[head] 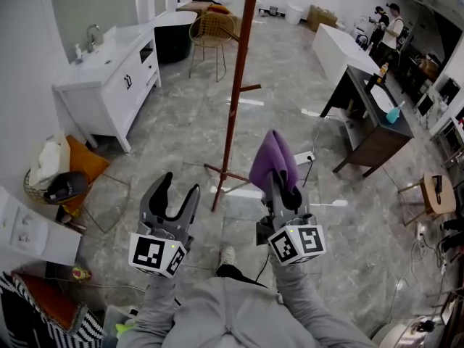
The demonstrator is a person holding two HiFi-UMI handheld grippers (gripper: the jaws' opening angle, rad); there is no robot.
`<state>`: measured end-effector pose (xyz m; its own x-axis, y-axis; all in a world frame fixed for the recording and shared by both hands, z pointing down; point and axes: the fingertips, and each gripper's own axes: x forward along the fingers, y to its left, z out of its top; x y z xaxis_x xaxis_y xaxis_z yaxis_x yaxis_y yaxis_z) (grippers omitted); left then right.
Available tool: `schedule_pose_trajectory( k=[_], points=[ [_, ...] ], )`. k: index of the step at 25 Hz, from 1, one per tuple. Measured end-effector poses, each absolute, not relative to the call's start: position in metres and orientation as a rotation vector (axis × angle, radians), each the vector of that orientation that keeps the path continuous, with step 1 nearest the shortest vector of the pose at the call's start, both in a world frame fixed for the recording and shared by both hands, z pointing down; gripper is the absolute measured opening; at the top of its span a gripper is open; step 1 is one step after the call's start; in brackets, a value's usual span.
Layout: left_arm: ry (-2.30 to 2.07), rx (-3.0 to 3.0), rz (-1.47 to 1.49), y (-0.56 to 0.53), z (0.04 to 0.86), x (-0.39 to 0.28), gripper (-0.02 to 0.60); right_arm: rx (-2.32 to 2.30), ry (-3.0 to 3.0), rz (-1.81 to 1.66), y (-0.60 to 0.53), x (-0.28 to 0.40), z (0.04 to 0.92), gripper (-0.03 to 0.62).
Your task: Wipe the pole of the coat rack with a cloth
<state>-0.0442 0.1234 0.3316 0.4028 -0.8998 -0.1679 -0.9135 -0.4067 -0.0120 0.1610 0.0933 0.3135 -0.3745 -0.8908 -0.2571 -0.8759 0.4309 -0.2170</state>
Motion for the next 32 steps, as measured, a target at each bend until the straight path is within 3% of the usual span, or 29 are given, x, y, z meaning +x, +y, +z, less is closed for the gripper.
schedule_pose_trajectory(
  k=[17,26,32],
  points=[
    [1.634,-2.559,0.111,-0.057,0.324,-0.035,0.276,-1.469,2.398,-0.015,-0.093,0.154,0.3,0.081],
    [1.554,-2.634,0.137,-0.121,0.334,-0.054,0.276,-1.543,2.352,0.384,-0.16,0.127,0.236,0.081],
    [1.466,-2.666,0.177,-0.173,0.322,-0.076,0.276,-1.66,2.242,0.825,-0.198,0.098,0.174,0.081]
  ],
)
